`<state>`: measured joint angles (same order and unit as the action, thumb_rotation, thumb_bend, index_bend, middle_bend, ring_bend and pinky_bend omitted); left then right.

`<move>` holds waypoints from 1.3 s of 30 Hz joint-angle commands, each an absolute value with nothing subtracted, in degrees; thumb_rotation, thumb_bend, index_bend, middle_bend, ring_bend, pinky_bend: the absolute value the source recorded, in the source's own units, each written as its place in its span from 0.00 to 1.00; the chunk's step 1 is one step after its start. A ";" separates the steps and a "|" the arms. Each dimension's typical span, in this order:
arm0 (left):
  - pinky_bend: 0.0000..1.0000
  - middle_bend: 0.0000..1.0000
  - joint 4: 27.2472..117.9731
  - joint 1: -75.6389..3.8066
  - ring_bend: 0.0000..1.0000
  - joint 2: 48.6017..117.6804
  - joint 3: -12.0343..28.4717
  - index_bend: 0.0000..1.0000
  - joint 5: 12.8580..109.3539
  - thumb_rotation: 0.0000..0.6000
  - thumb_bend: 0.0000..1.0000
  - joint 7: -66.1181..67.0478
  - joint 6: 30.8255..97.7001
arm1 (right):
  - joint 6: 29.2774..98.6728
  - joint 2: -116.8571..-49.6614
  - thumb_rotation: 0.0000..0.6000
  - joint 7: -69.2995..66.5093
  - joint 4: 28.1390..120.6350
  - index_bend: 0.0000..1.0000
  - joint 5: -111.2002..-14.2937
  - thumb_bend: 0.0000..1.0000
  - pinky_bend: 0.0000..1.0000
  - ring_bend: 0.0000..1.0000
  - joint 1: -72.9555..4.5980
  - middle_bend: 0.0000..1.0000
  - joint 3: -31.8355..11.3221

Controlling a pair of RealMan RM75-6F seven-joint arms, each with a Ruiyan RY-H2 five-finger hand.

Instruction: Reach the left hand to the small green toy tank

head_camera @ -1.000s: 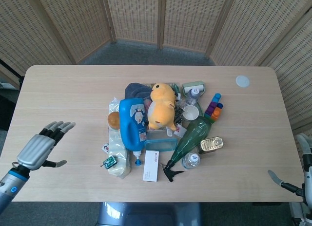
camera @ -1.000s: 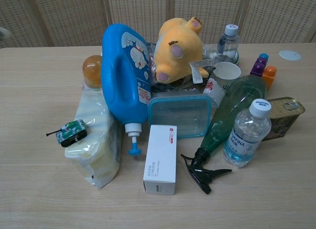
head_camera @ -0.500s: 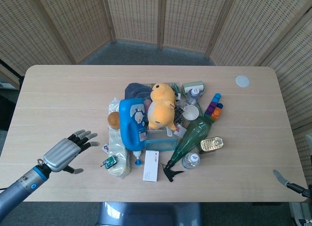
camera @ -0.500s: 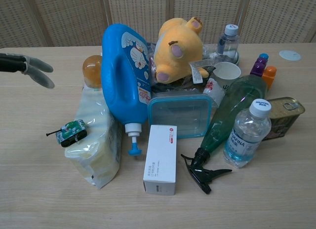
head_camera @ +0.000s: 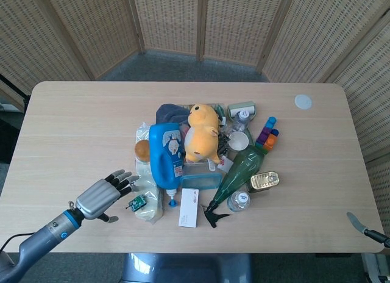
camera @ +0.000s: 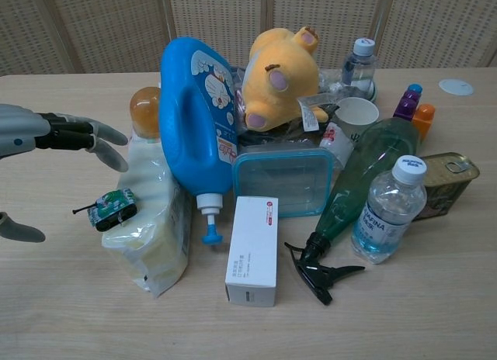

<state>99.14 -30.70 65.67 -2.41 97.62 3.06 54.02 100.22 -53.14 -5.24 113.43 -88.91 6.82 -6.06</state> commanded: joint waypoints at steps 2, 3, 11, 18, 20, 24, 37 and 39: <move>0.00 0.00 98.29 -31.37 0.00 67.66 -1.76 0.23 96.06 1.00 0.00 5.31 53.47 | 100.22 -53.03 0.85 -5.41 113.40 0.00 -89.10 0.00 0.00 0.00 6.85 0.00 -6.01; 0.00 0.00 98.02 -31.52 0.00 68.17 -1.61 0.24 95.75 1.00 0.00 5.73 53.38 | 100.21 -53.02 0.85 -5.45 113.37 0.00 -89.13 0.00 0.00 0.00 6.85 0.00 -6.00; 0.00 0.00 96.73 -32.52 0.00 72.23 -0.77 0.28 93.51 1.00 0.00 8.22 53.23 | 100.12 -52.75 0.84 -6.27 113.20 0.00 -88.87 0.00 0.00 0.00 6.88 0.00 -6.07; 0.00 0.00 96.14 -32.87 0.00 74.62 -0.69 0.37 92.36 1.00 0.00 10.74 53.71 | 100.20 -52.50 0.84 -7.03 113.08 0.00 -88.66 0.00 0.00 0.00 6.96 0.00 -6.18; 0.00 0.00 96.05 -32.89 0.00 75.13 -0.69 0.38 91.90 1.00 0.00 11.30 53.88 | 100.26 -52.43 0.85 -7.23 113.04 0.00 -88.63 0.00 0.00 0.00 6.99 0.00 -6.22; 0.00 0.00 95.77 -32.90 0.00 75.82 -0.66 0.45 91.47 1.00 0.00 12.00 54.54 | 100.22 -52.35 0.85 -7.44 112.89 0.00 -88.53 0.00 0.00 0.00 7.00 0.00 -6.24; 0.00 0.00 96.40 -32.72 0.00 74.99 -0.46 0.57 91.32 1.00 0.00 12.44 57.61 | 100.32 -52.44 0.85 -7.04 112.88 0.00 -88.66 0.00 0.00 0.00 7.03 0.00 -6.26; 0.00 0.00 96.96 -32.73 0.00 74.43 -0.31 0.58 91.38 1.00 0.00 12.36 58.07 | 100.37 -52.46 0.85 -7.03 112.91 0.00 -88.68 0.00 0.00 0.00 7.06 0.00 -6.25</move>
